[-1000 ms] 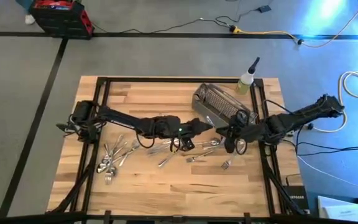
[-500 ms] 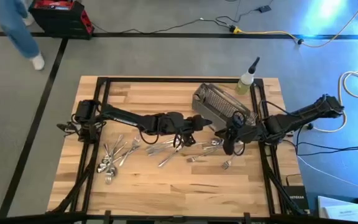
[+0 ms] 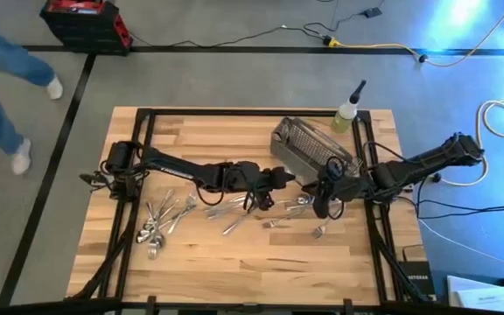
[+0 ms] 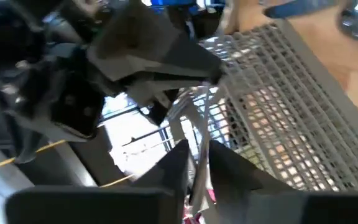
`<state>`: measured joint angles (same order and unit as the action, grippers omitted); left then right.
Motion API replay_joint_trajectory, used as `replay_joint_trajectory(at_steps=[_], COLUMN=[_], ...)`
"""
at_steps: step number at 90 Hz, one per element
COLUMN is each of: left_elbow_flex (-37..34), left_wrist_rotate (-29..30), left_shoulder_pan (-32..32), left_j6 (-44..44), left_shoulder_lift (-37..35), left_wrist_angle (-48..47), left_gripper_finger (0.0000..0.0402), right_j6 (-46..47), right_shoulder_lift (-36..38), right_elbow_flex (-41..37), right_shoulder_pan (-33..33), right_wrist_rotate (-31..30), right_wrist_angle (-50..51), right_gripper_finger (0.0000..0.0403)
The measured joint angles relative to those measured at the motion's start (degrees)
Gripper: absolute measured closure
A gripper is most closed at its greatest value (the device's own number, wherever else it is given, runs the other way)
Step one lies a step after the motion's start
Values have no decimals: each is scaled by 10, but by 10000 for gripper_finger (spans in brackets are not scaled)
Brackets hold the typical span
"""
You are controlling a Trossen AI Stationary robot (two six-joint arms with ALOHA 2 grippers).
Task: Sort silverware
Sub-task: Put the silver fork into the gray silverware organizer
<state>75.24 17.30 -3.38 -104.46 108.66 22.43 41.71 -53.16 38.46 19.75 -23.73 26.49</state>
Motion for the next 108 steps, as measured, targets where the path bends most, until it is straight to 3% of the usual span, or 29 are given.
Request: replay_joint_trajectory(at_steps=[15,39,55,70,89,100,108], left_elbow_flex=[0,14,18,18,18,17,4], left_wrist_rotate=[-3,69,73,101,160,211,227], left_shoulder_pan=[0,-2,-6,-7,-6,-6,-6], left_j6=[-10,31,74,134,325,514,582], left_shoulder_lift=[0,25,33,34,34,33,33], left_wrist_angle=[1,-8,1,-6,25,70,116], left_gripper_finger=[376,400,401,401,402,402,401], right_j6=[0,-16,-75,-148,-193,-183,-164], right_shoulder_lift=[0,0,1,2,3,1,-8], right_elbow_flex=[0,0,17,118,260,253,223], right_shoulder_pan=[0,0,1,2,2,27,73], right_wrist_rotate=[0,6,24,13,-38,-77,-139], right_wrist_angle=[0,7,28,147,259,252,241], right_gripper_finger=[403,393,343,279,230,232,236])
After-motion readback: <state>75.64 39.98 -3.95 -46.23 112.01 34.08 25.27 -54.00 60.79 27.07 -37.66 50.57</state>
